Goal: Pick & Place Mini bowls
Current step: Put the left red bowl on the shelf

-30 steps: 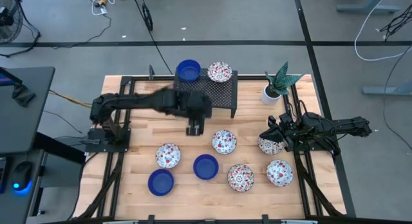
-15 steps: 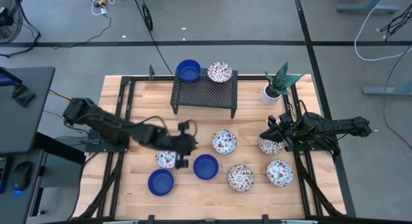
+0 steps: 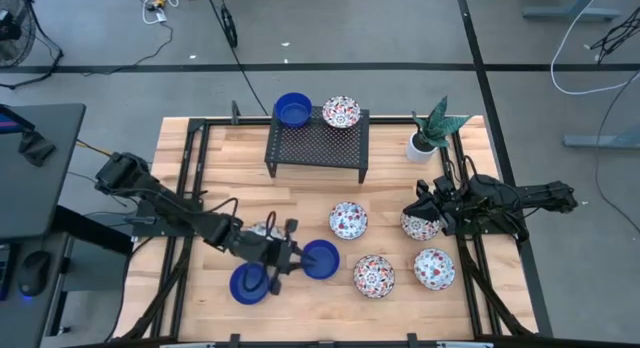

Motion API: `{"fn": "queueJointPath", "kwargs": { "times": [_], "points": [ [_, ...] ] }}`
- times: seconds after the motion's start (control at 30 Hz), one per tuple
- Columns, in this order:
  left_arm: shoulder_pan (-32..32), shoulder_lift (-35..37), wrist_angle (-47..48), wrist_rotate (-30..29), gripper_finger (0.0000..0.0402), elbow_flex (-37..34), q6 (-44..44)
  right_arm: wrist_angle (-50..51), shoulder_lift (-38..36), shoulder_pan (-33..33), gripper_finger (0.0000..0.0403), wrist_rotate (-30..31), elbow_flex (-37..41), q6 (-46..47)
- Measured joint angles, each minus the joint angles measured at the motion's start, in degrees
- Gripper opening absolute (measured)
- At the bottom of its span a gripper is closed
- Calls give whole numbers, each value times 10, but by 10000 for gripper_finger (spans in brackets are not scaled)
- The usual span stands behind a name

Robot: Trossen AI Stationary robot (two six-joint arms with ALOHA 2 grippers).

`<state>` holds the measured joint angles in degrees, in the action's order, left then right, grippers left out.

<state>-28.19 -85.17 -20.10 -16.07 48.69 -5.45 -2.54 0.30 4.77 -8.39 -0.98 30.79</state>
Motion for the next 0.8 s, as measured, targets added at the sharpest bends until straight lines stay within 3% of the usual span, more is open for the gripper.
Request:
{"fn": "queueJointPath", "kwargs": {
  "times": [0.3,0.53,0.67,0.8],
  "points": [
    [27,-1,-101,15,60,0,-30,0,0,0,20,0,0,0],
    [-10,-1,-64,-132,94,3,-90,0,0,0,20,0,0,0],
    [-52,-2,88,-241,138,69,-93,0,0,0,20,0,0,0],
    [-71,-20,312,-284,174,165,22,0,0,0,20,0,0,0]
  ]
}}
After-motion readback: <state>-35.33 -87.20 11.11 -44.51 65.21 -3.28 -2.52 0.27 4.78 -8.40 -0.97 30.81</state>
